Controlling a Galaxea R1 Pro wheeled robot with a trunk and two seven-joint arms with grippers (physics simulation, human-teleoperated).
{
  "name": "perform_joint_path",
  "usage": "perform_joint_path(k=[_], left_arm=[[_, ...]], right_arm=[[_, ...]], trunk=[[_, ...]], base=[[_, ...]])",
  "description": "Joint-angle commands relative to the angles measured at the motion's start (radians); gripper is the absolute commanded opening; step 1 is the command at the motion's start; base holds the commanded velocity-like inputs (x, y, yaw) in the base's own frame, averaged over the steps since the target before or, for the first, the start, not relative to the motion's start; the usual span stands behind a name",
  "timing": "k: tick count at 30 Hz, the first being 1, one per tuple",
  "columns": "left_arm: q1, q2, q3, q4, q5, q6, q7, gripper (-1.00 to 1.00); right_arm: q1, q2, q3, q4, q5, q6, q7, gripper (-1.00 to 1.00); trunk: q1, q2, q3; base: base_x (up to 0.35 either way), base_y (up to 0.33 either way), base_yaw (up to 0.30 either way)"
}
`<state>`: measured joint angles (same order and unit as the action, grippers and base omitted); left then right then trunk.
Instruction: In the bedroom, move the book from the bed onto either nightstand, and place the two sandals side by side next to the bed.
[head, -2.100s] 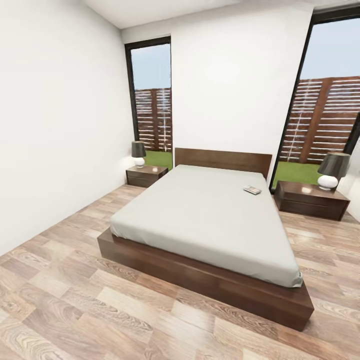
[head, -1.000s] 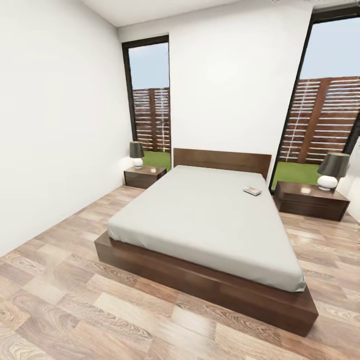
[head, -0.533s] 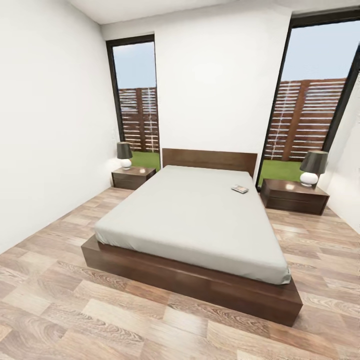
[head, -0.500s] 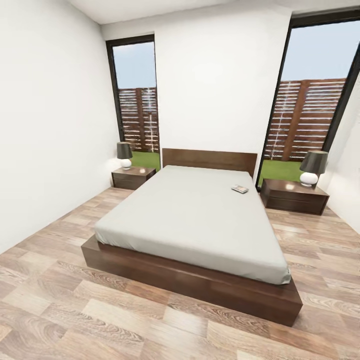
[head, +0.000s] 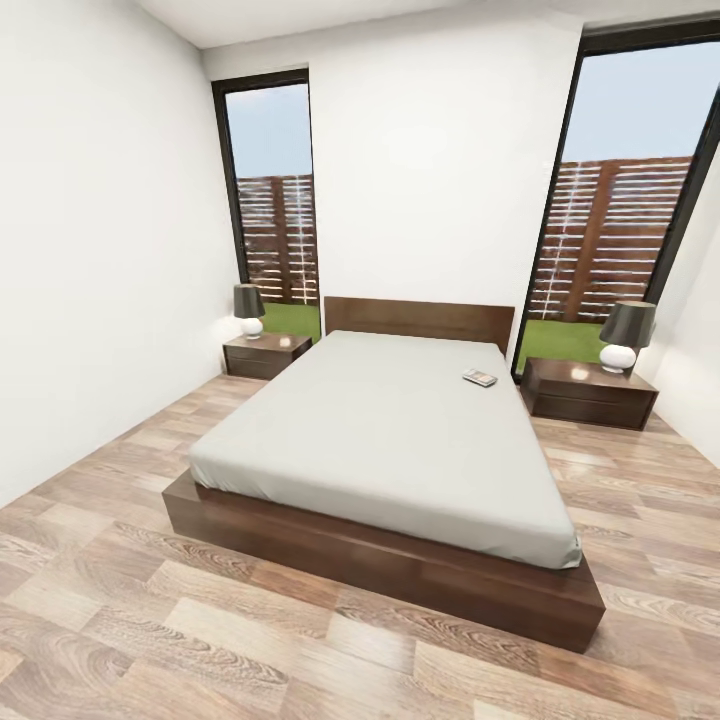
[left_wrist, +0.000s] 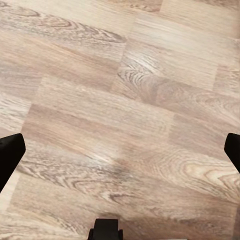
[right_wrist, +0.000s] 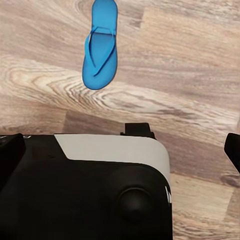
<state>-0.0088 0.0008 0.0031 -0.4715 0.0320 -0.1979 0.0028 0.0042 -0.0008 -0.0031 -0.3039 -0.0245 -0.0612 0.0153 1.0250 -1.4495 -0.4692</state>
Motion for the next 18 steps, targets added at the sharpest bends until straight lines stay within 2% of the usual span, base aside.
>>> perform_joint_path(k=[1,6,9,11,14,16,17,18], left_arm=[[0.000,0.000,0.000,0.001,0.003,-0.003,0.000,1.00],[0.000,0.000,0.001,-0.014,0.005,-0.002,0.001,1.00],[-0.002,0.001,0.001,-0.109,0.005,0.018,0.003,1.00],[-0.003,0.001,0.002,-0.207,0.006,0.103,0.002,1.00],[-0.009,0.002,0.002,-0.311,0.007,0.230,-0.011,1.00],[-0.023,0.013,0.002,-0.395,0.007,0.335,-0.081,1.00],[-0.034,0.023,0.003,-0.425,0.007,0.365,-0.153,1.00],[-0.039,0.030,0.003,-0.438,0.008,0.376,-0.200,1.00]], right_arm=[[0.000,0.000,0.000,-0.001,-0.003,-0.002,0.002,1.00],[0.000,-0.001,-0.002,-0.001,-0.003,-0.002,0.002,1.00],[0.000,-0.001,-0.002,-0.001,-0.003,-0.002,0.002,1.00],[0.000,-0.001,-0.003,-0.001,-0.003,-0.002,0.002,1.00],[0.000,-0.001,-0.003,-0.001,-0.003,-0.002,0.002,1.00],[0.000,-0.003,-0.003,-0.001,-0.003,-0.002,0.002,1.00],[0.000,-0.003,-0.003,-0.001,-0.003,-0.002,0.002,1.00],[0.000,-0.003,-0.003,-0.001,-0.003,-0.002,0.002,1.00]], trunk=[[0.000,0.000,-0.001],[0.000,0.000,-0.001],[0.000,0.000,-0.001],[0.000,0.000,-0.001],[0.000,0.000,-0.001],[0.000,0.000,-0.001],[0.000,0.000,-0.001],[0.000,0.000,-0.001]], base=[[0.000,0.000,0.000],[0.000,0.000,0.000],[0.000,0.000,0.000],[0.000,0.000,0.000],[0.000,0.000,0.000],[0.000,0.000,0.000],[0.000,0.000,0.000],[0.000,0.000,0.000]])
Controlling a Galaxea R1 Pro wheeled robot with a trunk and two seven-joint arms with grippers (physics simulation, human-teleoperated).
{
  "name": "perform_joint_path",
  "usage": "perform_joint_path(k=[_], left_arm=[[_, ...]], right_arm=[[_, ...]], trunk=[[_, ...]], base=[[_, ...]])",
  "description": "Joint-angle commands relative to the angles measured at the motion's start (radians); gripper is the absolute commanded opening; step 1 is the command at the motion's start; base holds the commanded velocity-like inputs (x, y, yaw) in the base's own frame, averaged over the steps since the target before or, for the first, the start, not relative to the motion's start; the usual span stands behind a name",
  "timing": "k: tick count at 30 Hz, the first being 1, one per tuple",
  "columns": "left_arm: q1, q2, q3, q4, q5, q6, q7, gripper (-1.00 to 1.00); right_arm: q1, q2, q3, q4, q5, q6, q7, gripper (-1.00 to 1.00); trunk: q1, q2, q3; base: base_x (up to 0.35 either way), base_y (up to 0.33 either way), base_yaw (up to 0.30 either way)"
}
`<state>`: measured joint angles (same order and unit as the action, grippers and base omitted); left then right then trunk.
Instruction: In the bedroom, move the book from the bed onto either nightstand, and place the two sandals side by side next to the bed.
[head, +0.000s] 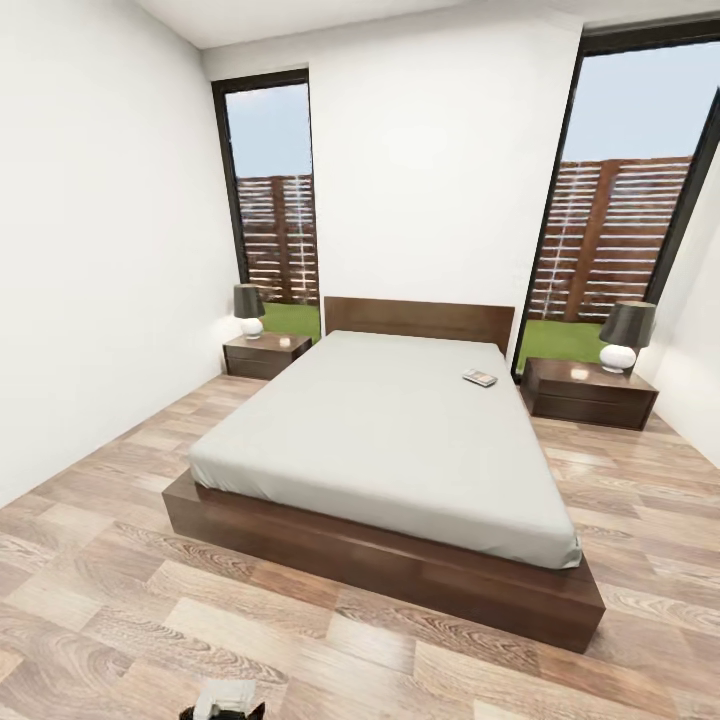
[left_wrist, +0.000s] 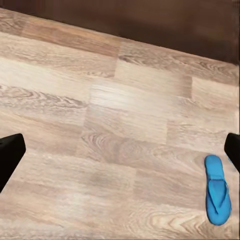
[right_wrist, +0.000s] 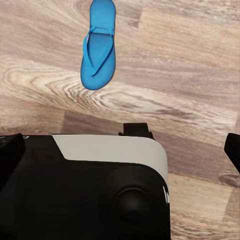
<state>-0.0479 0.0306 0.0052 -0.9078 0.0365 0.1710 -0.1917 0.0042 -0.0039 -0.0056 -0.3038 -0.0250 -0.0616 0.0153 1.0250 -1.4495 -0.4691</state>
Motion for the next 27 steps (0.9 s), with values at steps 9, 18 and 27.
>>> perform_joint_path(k=[9,18,27], left_arm=[[-0.080,0.128,0.166,0.017,0.128,0.065,-0.574,1.00],[-0.085,0.136,0.223,0.119,0.143,0.057,-0.601,1.00],[-0.086,0.136,0.227,0.131,0.144,0.056,-0.602,1.00]], right_arm=[[0.000,-0.002,-0.001,-0.001,-0.003,-0.002,0.003,1.00],[0.000,-0.002,-0.001,-0.001,-0.003,-0.003,0.003,1.00],[0.000,-0.003,-0.001,-0.003,-0.003,-0.002,0.002,1.00]], trunk=[[0.000,-0.001,-0.001],[0.000,-0.001,-0.001],[0.000,-0.001,-0.001]], base=[[0.000,0.000,0.000],[0.000,0.000,0.000],[0.000,0.000,0.000]])
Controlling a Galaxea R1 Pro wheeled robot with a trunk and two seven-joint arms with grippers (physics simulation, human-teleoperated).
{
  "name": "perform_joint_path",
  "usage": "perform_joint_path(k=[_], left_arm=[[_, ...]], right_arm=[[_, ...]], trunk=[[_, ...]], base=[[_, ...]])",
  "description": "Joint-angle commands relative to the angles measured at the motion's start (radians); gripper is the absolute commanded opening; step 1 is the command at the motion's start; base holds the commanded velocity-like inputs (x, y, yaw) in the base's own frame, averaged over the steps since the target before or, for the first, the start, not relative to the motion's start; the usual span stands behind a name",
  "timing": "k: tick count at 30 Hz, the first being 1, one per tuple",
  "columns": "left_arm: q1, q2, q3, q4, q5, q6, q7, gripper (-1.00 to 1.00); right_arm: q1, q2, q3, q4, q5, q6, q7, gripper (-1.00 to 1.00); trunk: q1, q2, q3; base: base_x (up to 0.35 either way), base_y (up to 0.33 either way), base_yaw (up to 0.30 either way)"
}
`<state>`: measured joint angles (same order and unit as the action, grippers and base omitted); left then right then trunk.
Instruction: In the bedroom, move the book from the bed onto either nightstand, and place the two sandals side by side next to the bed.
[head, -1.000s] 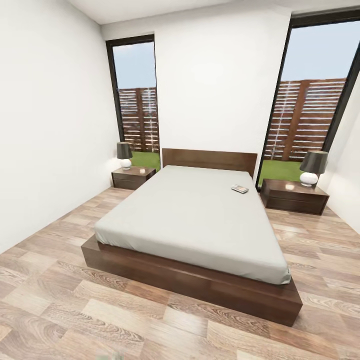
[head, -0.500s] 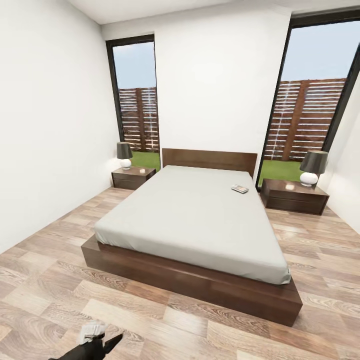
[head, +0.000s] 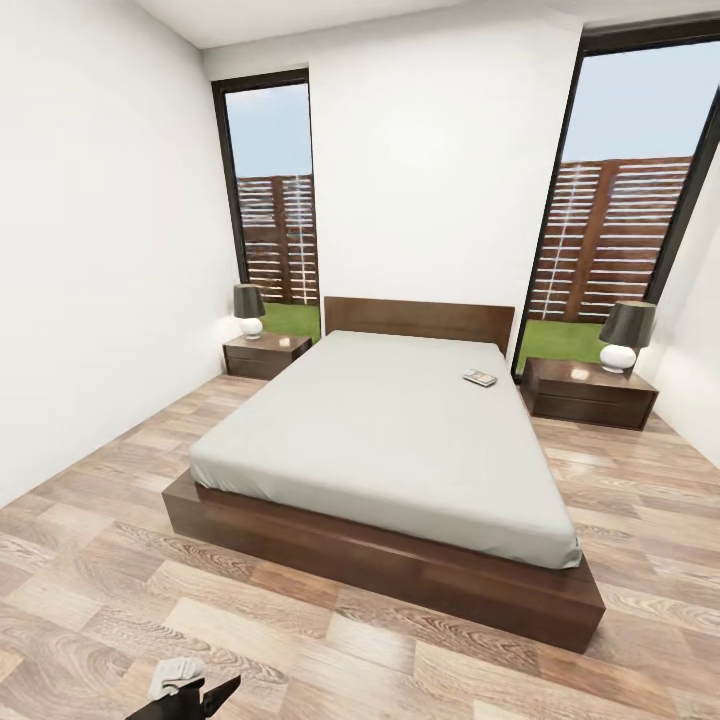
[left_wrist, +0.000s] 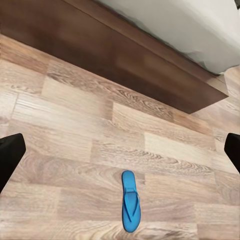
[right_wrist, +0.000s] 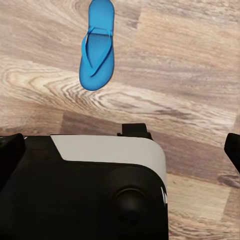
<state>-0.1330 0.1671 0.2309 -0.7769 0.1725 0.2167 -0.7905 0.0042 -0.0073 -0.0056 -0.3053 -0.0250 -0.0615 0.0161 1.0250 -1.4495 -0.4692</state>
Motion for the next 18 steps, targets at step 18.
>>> perform_joint_path(k=[18], left_arm=[[0.000,-0.001,-0.001,0.001,0.007,0.010,-0.004,1.00]], right_arm=[[-0.003,0.002,0.001,-0.252,-0.002,0.077,-0.007,1.00]], trunk=[[0.000,0.000,-0.001]], base=[[0.000,0.000,0.000]])
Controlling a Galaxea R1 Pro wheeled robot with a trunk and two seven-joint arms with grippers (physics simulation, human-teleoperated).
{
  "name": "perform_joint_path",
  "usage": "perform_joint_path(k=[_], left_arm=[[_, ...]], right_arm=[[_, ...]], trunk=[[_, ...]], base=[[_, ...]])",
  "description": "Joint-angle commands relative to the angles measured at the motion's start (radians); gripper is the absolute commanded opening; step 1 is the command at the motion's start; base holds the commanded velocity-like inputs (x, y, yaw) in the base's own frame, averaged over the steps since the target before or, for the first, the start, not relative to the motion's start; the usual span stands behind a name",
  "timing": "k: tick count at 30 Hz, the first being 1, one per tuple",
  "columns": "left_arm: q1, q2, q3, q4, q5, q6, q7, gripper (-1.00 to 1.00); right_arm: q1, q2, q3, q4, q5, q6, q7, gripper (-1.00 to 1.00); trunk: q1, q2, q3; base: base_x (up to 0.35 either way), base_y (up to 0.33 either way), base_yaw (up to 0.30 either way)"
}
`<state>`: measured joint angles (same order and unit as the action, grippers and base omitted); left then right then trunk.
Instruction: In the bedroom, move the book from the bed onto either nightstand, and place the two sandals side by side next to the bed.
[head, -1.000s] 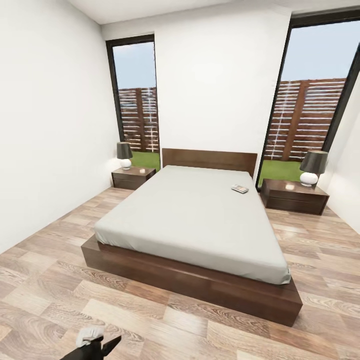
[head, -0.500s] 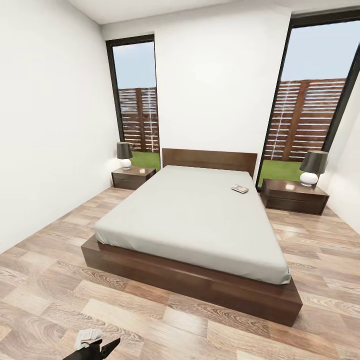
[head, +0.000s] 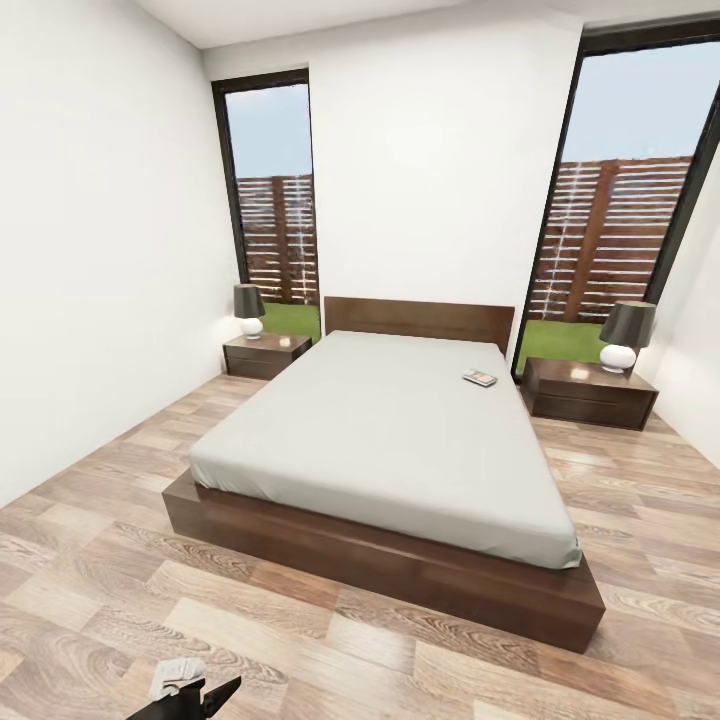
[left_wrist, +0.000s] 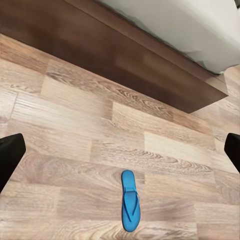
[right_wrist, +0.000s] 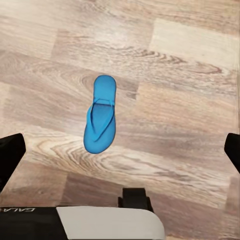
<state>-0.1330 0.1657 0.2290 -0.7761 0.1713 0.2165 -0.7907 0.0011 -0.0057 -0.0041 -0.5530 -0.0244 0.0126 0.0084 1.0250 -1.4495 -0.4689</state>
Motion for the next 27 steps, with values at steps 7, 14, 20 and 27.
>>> perform_joint_path(k=[7,14,20,27], left_arm=[[0.000,0.000,0.001,0.000,0.008,0.010,-0.003,1.00],[0.000,0.000,0.002,0.001,0.008,0.010,-0.004,1.00],[0.000,0.001,0.004,0.000,0.009,0.010,-0.003,1.00],[0.000,0.000,0.005,-0.003,0.016,0.012,-0.006,1.00]], right_arm=[[-0.003,0.000,-0.001,-0.216,-0.003,0.359,0.001,1.00],[-0.056,0.005,0.000,-0.274,-0.005,0.433,0.000,1.00],[-0.211,0.042,0.002,-0.144,-0.008,0.444,-0.016,1.00],[-0.233,0.049,0.005,-0.079,-0.078,0.443,-0.029,1.00]], trunk=[[0.000,-0.001,-0.001],[0.000,-0.001,-0.001],[0.000,-0.001,-0.001],[0.000,-0.001,-0.001]], base=[[0.000,0.000,0.000],[0.000,0.000,0.000],[0.000,0.000,0.000],[0.000,0.000,0.000]])
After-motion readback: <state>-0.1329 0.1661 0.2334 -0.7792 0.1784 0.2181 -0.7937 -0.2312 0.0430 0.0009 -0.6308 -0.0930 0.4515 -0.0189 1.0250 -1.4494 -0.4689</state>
